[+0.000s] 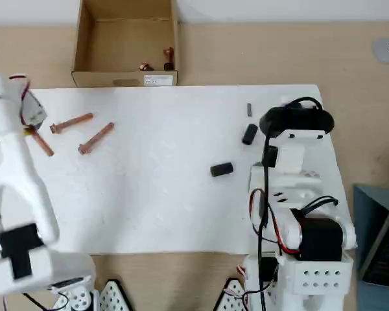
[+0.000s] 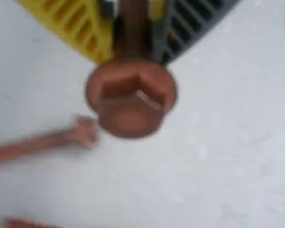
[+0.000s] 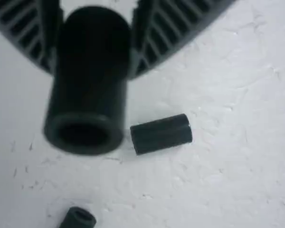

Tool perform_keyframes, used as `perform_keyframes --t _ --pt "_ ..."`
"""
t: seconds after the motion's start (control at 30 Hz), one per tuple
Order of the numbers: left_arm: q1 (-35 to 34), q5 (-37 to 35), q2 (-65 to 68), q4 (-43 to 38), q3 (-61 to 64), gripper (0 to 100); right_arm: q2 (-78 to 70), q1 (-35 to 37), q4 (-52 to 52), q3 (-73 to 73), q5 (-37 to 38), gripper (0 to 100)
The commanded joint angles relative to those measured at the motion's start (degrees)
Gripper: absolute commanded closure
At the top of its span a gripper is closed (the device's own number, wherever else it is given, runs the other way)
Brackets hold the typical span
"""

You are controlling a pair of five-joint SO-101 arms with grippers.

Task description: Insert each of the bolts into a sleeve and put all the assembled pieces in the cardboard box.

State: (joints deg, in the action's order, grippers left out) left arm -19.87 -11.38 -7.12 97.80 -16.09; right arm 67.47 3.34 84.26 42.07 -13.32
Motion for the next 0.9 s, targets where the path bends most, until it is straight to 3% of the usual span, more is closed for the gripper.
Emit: perform_keyframes --t 0.0,0.23,0.57,0.87 --pt "6.3 0.5 -11.6 0.4 4.5 100 0.7 -0.7 1.7 -3.3 0.4 98.9" --pt "15.9 0.4 -29.9 -4.2 24.8 100 0.8 -0.7 2.0 -2.4 0.4 98.9" --pt "16.6 0.2 -56.5 -26.4 57.3 100 9.7 3.2 -3.3 7.0 0.4 98.9" --pt "16.7 0.0 -71.2 -33.6 69.8 100 20.3 12.9 -13.1 19.6 0.4 98.9"
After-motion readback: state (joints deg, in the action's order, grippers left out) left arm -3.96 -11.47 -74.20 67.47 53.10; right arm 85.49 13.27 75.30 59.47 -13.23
